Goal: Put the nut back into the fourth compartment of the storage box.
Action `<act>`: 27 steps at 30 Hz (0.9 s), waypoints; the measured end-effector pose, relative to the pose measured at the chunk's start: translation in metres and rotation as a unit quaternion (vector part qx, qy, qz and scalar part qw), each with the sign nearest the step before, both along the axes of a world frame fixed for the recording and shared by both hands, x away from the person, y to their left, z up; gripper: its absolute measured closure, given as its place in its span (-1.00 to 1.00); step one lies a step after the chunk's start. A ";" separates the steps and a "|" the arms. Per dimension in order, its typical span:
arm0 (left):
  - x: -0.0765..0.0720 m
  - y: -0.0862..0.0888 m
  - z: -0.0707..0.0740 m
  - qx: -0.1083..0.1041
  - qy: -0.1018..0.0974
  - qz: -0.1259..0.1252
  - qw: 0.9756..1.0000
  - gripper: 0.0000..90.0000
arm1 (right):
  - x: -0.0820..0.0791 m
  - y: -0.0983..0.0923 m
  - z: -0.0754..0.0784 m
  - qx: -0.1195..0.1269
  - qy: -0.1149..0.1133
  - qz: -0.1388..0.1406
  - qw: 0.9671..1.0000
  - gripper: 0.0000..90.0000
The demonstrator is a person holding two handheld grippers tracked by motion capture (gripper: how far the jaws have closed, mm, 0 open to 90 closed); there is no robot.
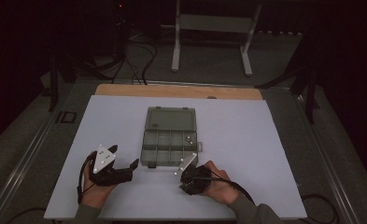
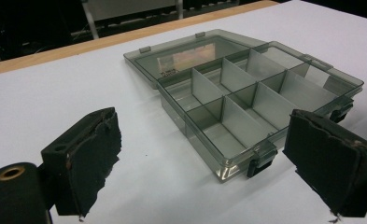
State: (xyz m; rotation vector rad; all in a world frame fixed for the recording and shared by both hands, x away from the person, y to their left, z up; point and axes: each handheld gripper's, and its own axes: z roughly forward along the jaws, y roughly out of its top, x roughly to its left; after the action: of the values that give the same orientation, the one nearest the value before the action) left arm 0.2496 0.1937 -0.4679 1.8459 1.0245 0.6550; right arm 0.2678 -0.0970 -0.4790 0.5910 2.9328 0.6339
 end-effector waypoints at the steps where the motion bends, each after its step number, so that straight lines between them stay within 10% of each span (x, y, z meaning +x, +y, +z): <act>1: 0.000 0.000 0.000 0.000 0.000 0.000 1.000 -0.76 | 0.000 0.000 0.001 0.001 0.000 -0.001 1.000 0.55; 27: 0.001 -0.001 0.000 -0.003 0.000 0.000 1.000 -0.76 | 0.016 -0.006 0.042 0.013 -0.034 -0.024 0.999 0.55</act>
State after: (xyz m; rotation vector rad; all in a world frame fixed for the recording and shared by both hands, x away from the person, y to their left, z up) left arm 0.2506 0.1930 -0.4682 1.8411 1.0257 0.6512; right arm 0.2840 -0.1030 -0.4370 0.6282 2.8419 0.6742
